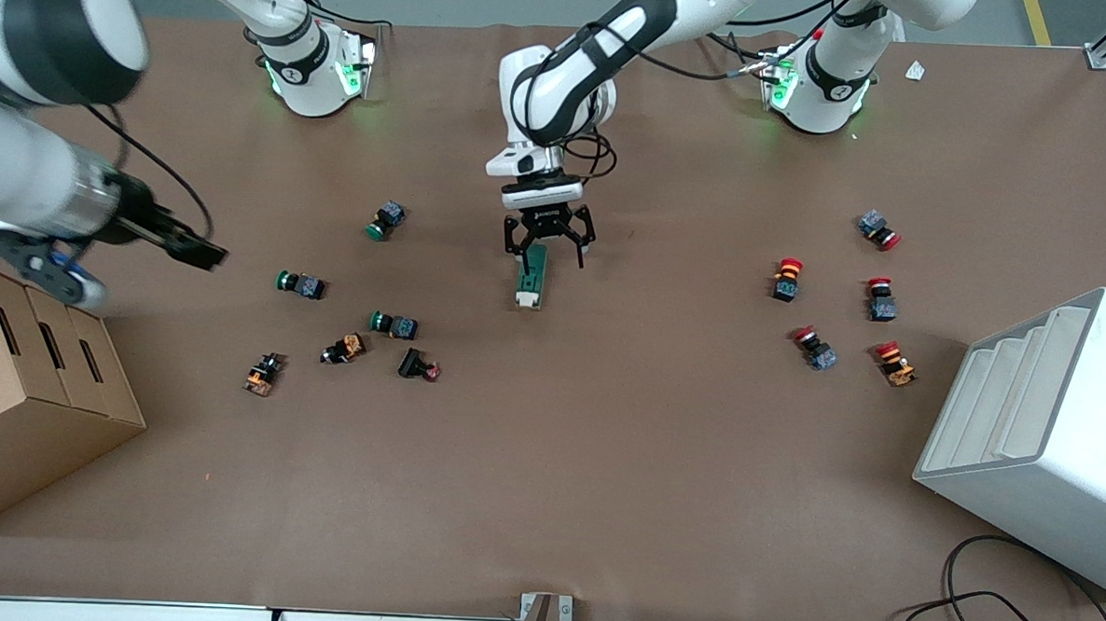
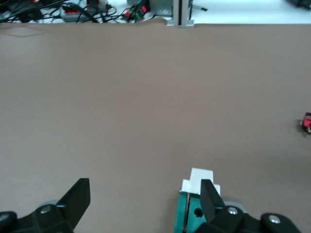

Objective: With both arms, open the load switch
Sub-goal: 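Hold the switch base with the left gripper while the right gripper approaches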

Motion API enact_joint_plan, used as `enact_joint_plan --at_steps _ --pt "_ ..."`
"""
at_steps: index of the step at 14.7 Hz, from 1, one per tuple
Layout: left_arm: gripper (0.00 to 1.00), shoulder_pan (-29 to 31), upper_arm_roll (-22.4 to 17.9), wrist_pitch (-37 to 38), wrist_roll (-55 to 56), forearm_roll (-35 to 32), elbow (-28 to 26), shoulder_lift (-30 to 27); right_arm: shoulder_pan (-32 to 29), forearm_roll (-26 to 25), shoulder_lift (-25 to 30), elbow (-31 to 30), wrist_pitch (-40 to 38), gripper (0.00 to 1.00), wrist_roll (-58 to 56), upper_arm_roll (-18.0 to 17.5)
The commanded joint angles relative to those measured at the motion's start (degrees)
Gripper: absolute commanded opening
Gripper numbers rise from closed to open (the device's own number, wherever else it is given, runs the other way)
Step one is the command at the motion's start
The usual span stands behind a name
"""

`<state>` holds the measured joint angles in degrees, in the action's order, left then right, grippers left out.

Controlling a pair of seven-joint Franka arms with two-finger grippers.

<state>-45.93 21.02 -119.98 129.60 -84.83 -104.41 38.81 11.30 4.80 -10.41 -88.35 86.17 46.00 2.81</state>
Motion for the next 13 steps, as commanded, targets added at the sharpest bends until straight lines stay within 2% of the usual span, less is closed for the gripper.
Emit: enact_joint_plan --at_steps 1,4,8,9,11,13 --pt "1.0 -1.86 0.25 -0.26 4.43 -5.08 0.25 2.66 4.77 0.91 -4.51 1.24 3.55 1.0 14.94 0.44" --pt "0.99 -2.84 0.33 -0.26 4.61 -5.08 0.34 2.76 9.69 0.73 -11.1 3.09 7.16 1.0 27.79 0.44" --pt "0.99 -4.25 0.25 -0.26 5.92 -7.98 0.52 3.38 14.35 0.82 -20.33 9.49 9.54 1.0 39.06 0.35" --pt "0.99 -4.34 0.25 -0.35 6.45 -8.16 0.43 3.73 15.5 2.3 -22.96 10.9 10.76 1.0 42.39 0.35" --pt "0.99 -5.04 0.25 -0.26 6.54 -9.03 0.34 4.69 17.69 5.64 -27.62 12.49 16.36 1.0 49.5 0.44" --pt "0.99 -5.39 0.16 0.35 6.72 -9.83 0.43 5.92 20.59 5.92 -31.23 12.5 22.7 1.0 55.14 0.35"
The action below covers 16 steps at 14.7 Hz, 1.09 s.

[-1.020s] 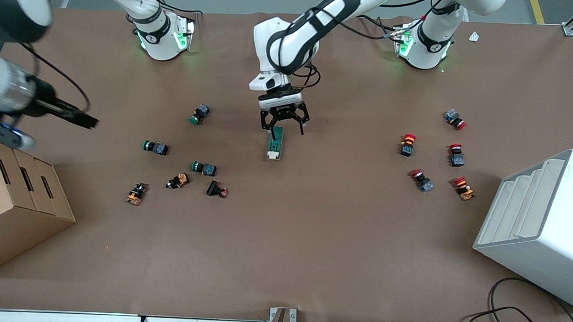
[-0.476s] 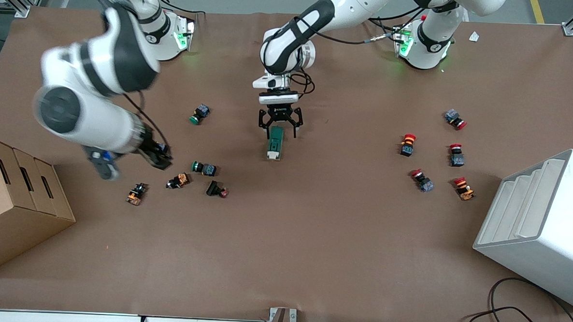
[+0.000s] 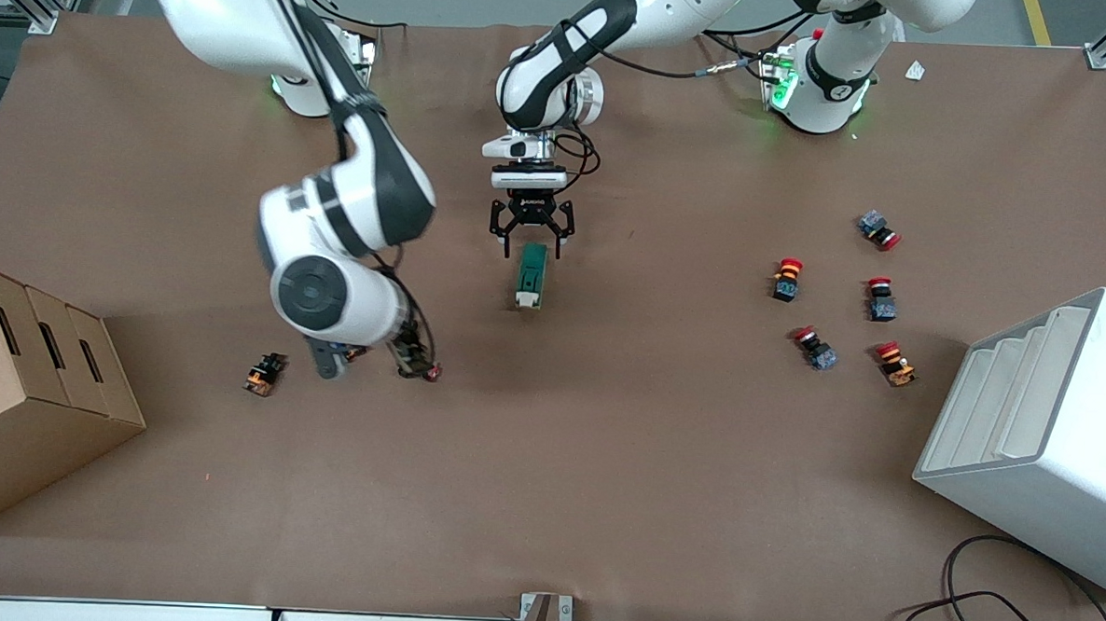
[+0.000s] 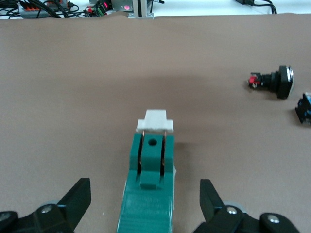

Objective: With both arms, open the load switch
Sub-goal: 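Hold the switch base with the left gripper while the right gripper approaches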

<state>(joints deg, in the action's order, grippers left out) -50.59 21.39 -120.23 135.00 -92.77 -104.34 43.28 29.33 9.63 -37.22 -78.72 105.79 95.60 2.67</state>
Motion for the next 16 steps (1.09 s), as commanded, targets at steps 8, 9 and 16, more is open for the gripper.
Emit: enact_joint_plan --at_steps 8,9,16 --pt "0.99 -1.79 -0.56 5.18 8.08 -10.15 0.45 5.42 5.22 2.94 -9.8 2.87 3.81 1.0 13.56 -3.71" --pt "0.99 -2.14 -0.56 5.36 8.09 -10.23 0.45 5.76 5.3 4.16 -10.32 2.79 3.81 0.99 13.65 -4.33" --pt "0.99 -2.67 -0.65 6.85 8.17 -10.23 0.72 7.26 7.49 8.83 -12.17 2.7 0.93 0.97 14.71 -4.43"
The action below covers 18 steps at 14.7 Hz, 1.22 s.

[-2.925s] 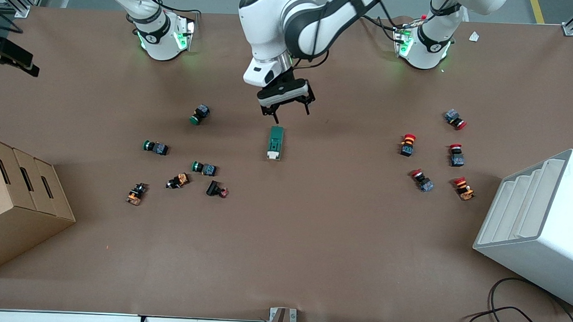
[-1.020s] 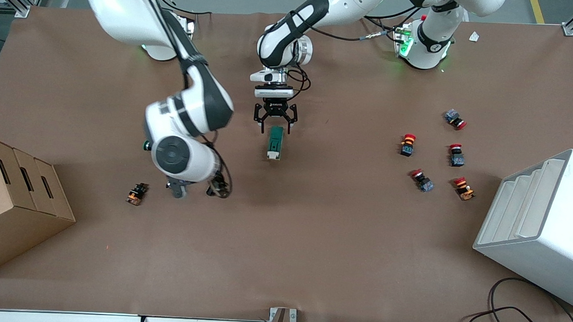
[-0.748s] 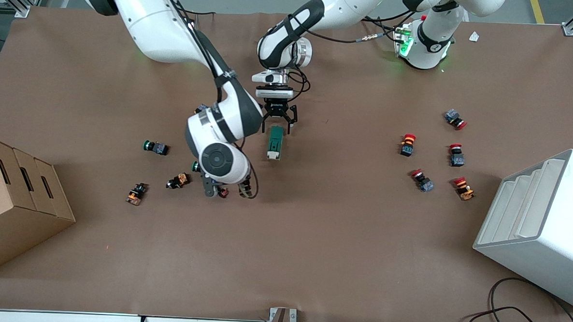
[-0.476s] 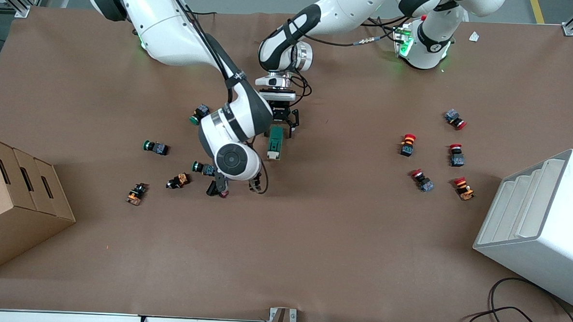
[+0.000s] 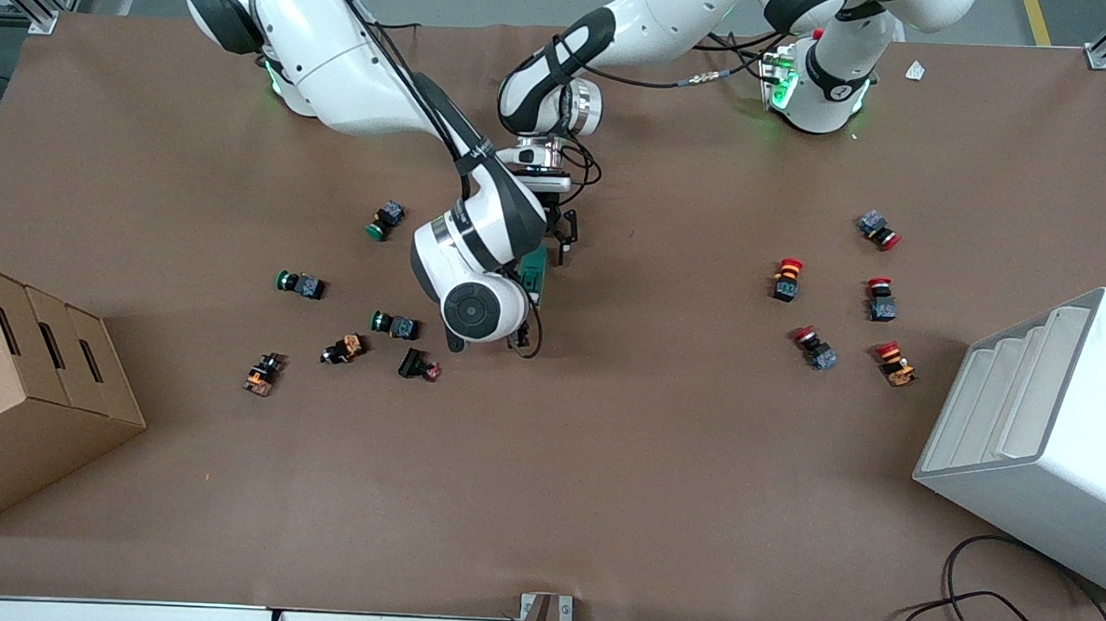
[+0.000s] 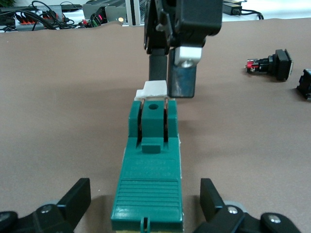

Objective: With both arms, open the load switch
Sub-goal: 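Hold the switch base with the left gripper while the right gripper approaches, then push the white lever down with the right gripper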

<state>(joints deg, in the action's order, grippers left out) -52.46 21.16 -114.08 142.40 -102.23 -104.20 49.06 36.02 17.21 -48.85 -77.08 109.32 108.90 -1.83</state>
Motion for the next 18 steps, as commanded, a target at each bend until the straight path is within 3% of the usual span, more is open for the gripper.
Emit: enact_joint_plan --at_steps 1,10,18 --pt "0.99 -0.8 -0.41 0.88 0.78 -0.78 0.58 1.39 1.24 1.16 -0.54 1.23 -4.62 0.98 1.4 0.07" --pt "1.0 -0.53 -0.33 0.88 0.78 -0.69 0.32 1.3 0.72 5.38 -0.01 8.43 -20.63 0.95 1.4 -0.8" --pt "1.0 -0.44 -0.33 0.88 0.95 -0.69 0.49 1.21 1.6 4.67 0.08 6.25 -22.22 0.95 1.14 -0.63"
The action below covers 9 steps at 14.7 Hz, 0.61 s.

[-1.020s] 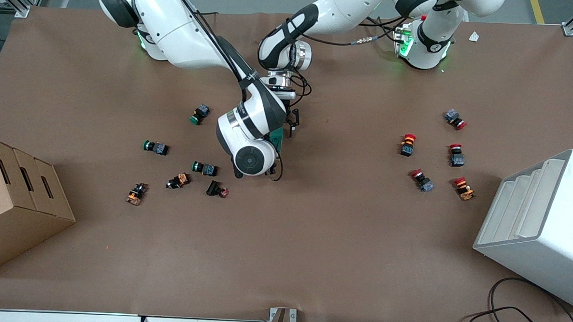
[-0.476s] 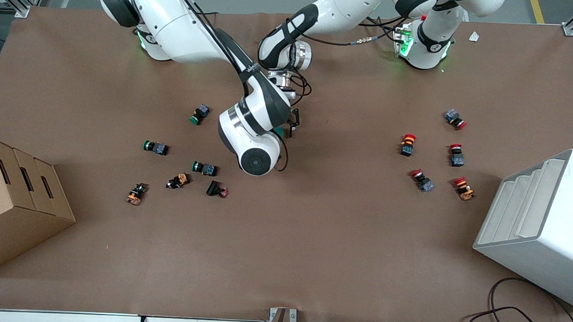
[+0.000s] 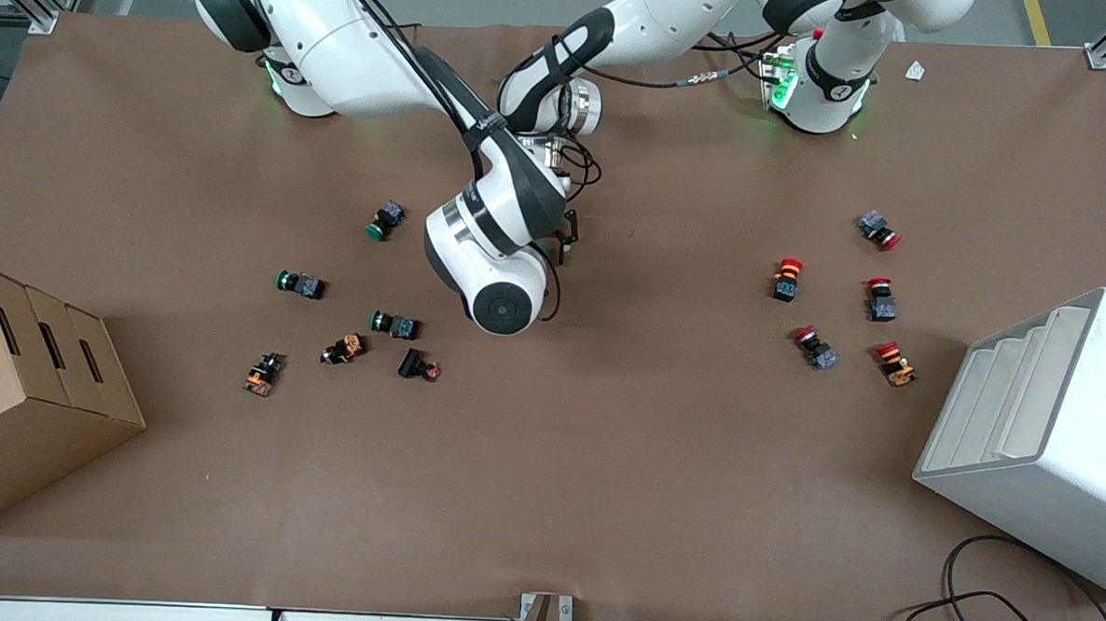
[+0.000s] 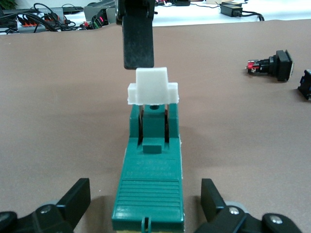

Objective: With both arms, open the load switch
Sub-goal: 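Push the white lever down with the right gripper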

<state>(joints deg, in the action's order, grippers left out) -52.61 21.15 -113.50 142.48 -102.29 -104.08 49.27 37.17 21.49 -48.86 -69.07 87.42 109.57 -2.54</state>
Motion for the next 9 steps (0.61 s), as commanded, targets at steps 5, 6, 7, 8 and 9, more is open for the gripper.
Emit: enact_joint_plan --at_steps 5,6,7,8,9 --pt "1.0 -0.3 -0.32 0.29 0.25 -0.71 0.8 1.01 2.11 -0.57 -0.09 -5.36 0.47 0.95 0.38 0.07" --pt "1.0 -0.3 -0.32 -0.14 0.17 -0.71 1.24 1.18 2.64 -0.83 -0.09 -6.41 1.69 0.95 0.38 0.07" --pt "1.0 -0.3 -0.32 -0.41 0.08 -0.71 1.51 1.18 3.16 -0.83 -0.09 -7.73 3.62 0.95 0.38 0.07" --pt "1.0 -0.21 -0.32 -0.41 0.08 -0.71 1.51 1.18 3.52 -0.92 0.0 -8.35 4.68 0.95 0.38 0.07" --pt "1.0 -0.21 -0.32 -0.41 0.08 -0.71 1.51 1.18 3.52 -1.18 -0.09 -8.36 4.87 0.95 0.38 0.07"
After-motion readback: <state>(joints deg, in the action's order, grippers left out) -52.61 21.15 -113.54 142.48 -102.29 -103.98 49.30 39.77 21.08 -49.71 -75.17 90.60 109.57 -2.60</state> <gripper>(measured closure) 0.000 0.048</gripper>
